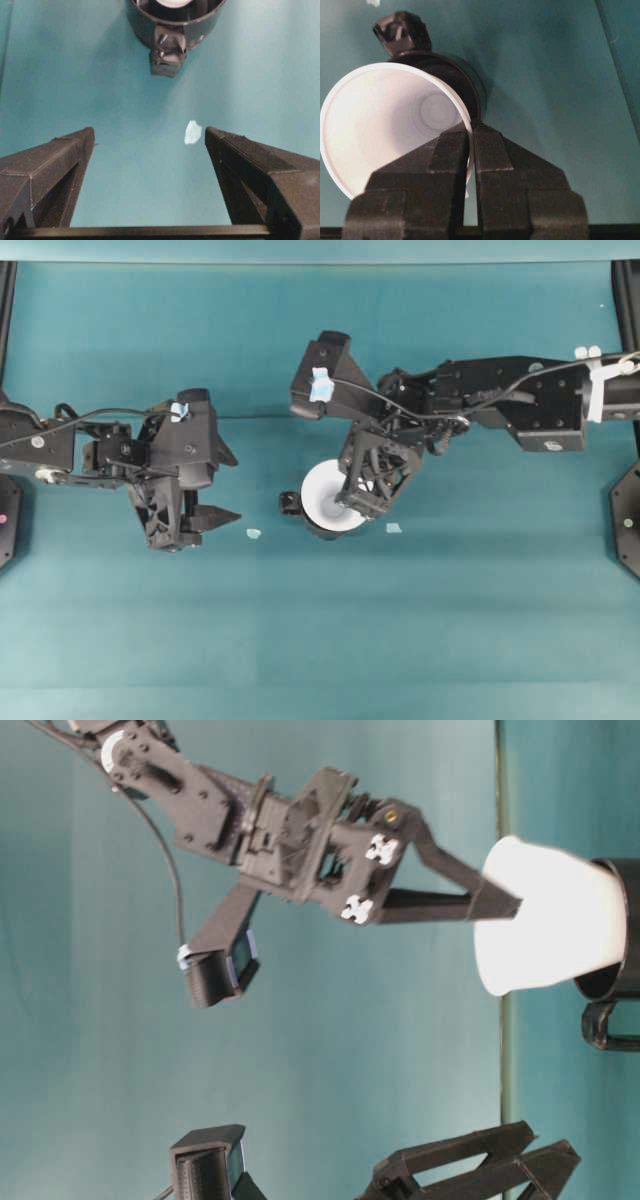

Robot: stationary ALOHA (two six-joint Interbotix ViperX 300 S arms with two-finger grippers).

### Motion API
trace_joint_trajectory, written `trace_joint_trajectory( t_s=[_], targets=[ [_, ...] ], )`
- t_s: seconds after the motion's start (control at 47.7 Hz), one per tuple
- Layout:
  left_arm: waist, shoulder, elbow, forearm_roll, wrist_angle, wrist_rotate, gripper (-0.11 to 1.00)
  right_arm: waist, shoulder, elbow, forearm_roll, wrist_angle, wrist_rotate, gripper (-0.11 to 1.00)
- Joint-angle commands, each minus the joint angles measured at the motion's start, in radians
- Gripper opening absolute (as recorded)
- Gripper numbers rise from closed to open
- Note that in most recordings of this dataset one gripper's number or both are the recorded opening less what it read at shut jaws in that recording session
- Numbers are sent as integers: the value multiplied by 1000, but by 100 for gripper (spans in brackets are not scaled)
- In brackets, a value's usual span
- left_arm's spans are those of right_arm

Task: Put a paper cup into the cup holder on your left arm.
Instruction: 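Lift the white cup leftward and lower it into the black holder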

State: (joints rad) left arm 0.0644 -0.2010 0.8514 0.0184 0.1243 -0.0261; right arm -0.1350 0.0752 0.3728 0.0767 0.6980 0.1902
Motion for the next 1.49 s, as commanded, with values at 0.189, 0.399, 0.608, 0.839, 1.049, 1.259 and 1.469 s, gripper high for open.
trace_joint_trajectory(
  t_s=[0.189,0.399,0.608,0.839,1.049,1.259,1.469],
  targets=[
    [-2,14,-15,3,-17,-3,97,-2,-2,8,-2,-58,3,8],
    [-3,20,-18,3,-18,-2,97,-2,17,8,0,-61,3,8],
    [-2,23,-15,3,-18,-3,97,6,37,-12,-2,-63,2,8],
    [-2,23,-14,3,-20,-3,97,9,38,-15,-2,-54,3,8],
    [-2,25,-12,3,-20,-3,97,15,38,-18,0,-35,6,8],
    [-2,23,-11,3,-20,-3,97,15,38,-29,5,-29,6,13],
    [-3,25,-11,3,-20,-3,97,11,38,-48,5,-29,12,34]
  ],
)
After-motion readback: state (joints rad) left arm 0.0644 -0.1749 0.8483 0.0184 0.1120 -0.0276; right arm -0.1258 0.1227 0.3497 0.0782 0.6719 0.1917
